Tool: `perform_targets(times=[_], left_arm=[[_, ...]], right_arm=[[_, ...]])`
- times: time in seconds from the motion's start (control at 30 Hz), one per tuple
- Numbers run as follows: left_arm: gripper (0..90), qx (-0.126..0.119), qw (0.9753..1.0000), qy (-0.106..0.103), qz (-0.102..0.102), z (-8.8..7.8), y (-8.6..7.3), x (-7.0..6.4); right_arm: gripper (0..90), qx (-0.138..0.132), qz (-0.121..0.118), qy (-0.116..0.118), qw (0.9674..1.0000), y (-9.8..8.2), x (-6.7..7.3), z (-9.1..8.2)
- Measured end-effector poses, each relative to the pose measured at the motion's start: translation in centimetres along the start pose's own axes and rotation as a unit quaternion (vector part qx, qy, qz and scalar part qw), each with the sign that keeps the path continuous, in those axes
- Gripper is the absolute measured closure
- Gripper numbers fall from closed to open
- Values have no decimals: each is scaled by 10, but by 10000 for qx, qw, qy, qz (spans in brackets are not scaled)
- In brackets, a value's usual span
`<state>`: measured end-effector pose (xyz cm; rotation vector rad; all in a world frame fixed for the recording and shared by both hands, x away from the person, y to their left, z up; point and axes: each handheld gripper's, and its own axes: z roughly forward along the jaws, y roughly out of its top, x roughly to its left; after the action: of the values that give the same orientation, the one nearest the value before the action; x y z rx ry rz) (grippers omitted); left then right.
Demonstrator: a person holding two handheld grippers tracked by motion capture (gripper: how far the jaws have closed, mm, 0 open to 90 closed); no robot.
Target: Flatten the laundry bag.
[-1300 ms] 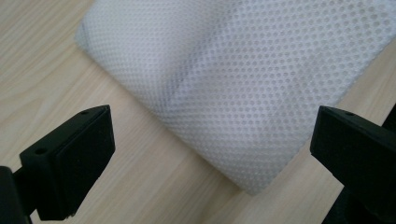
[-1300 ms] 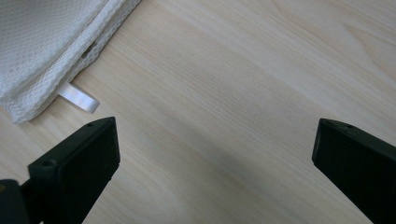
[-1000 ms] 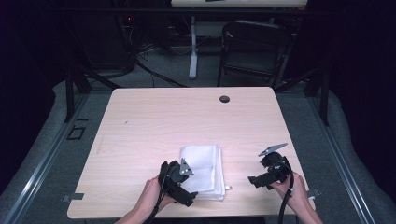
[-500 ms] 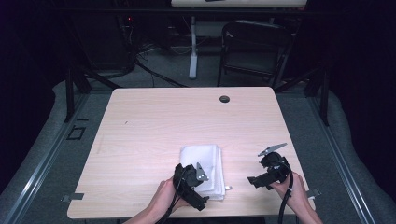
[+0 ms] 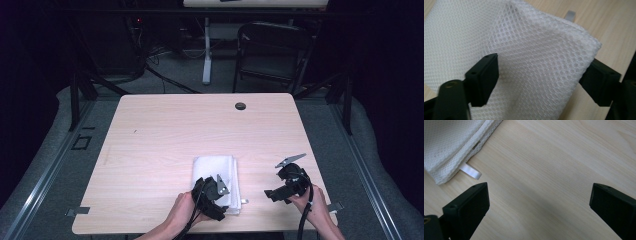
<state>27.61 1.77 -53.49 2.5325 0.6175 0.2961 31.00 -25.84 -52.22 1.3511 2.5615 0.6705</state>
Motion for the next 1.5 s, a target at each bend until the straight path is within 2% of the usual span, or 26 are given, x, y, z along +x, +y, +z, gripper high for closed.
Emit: perform_targets(times=[0.03,0.07,0.13,0.17,0.23,0.27,0.3,0.4,0.43,0.5,0.53,0.6,0.63,0.67,0.8,0.9,0.97,1.07,1.1,1.17,1.2,1.23,1.3,1.4,1.47,1.5], left_arm=[[298,0,10000,0,0,0,0,0],[375,-60,9998,-173,23,0,-1,1],[412,-61,9998,-201,17,0,-2,1],[541,-96,9994,-334,59,1,-3,0],[623,-142,9991,-392,76,0,-4,0],[703,-168,9989,-431,63,-1,-5,0],[738,-168,9989,-431,63,-1,-5,0],[863,-416,9983,-414,38,-7,-7,2],[873,-478,9980,-412,4,-10,-7,4],[879,-508,9978,-421,-17,-11,-8,4],[879,-573,9974,-437,-66,-15,-9,6],[879,-595,9972,-441,-95,-17,-10,7],[879,-632,9970,-433,-132,-18,-10,7],[878,-632,9970,-433,-132,-18,-10,7],[877,-687,9965,-437,-197,-21,-12,9],[877,-649,9968,-410,-220,-21,-11,9],[877,-648,9968,-412,-225,-20,-11,9],[877,-633,9969,-414,-212,-20,-11,9],[877,-665,9966,-410,-242,-20,-12,9],[877,-658,9967,-399,-246,-21,-12,9],[878,-689,9964,-414,-278,-21,-12,10],[878,-692,9963,-421,-289,-21,-12,10],[878,-691,9962,-426,-313,-20,-12,10],[878,-704,9961,-413,-337,-20,-12,9],[878,-706,9961,-415,-344,-20,-12,9],[878,-726,9959,-416,-343,-20,-12,9]], right_arm=[[33,-42,34,46,10000,0,1,1],[42,-54,35,67,10000,0,1,1],[46,-42,28,87,9999,0,1,0],[66,-250,68,166,9995,-1,4,2],[78,-82,-96,186,9997,1,4,-1],[98,-132,-62,223,9996,1,5,0],[98,-132,-62,223,9996,1,5,0],[181,-167,-131,254,9995,3,9,-1],[246,-228,-147,251,9993,3,10,0],[305,-204,-142,275,9993,4,13,-1],[376,-236,-171,285,9992,4,15,0],[427,-229,-207,315,9990,6,18,0],[492,-302,-189,345,9988,6,20,1],[517,-273,-243,361,9987,7,22,0],[747,-323,-283,480,9979,11,29,2],[856,-332,-352,516,9975,16,37,5],[896,-317,-373,572,9972,20,44,9],[900,-262,-402,620,9969,24,51,13],[900,-115,-521,648,9965,29,58,18],[900,-89,-528,634,9966,30,60,20],[900,-69,-477,723,9962,32,65,26],[900,-84,-454,693,9965,33,68,29],[900,35,-612,741,9954,37,71,34],[900,87,-641,732,9952,41,77,40],[900,34,-563,725,9958,41,80,43],[900,79,-600,810,9949,43,82,47]])
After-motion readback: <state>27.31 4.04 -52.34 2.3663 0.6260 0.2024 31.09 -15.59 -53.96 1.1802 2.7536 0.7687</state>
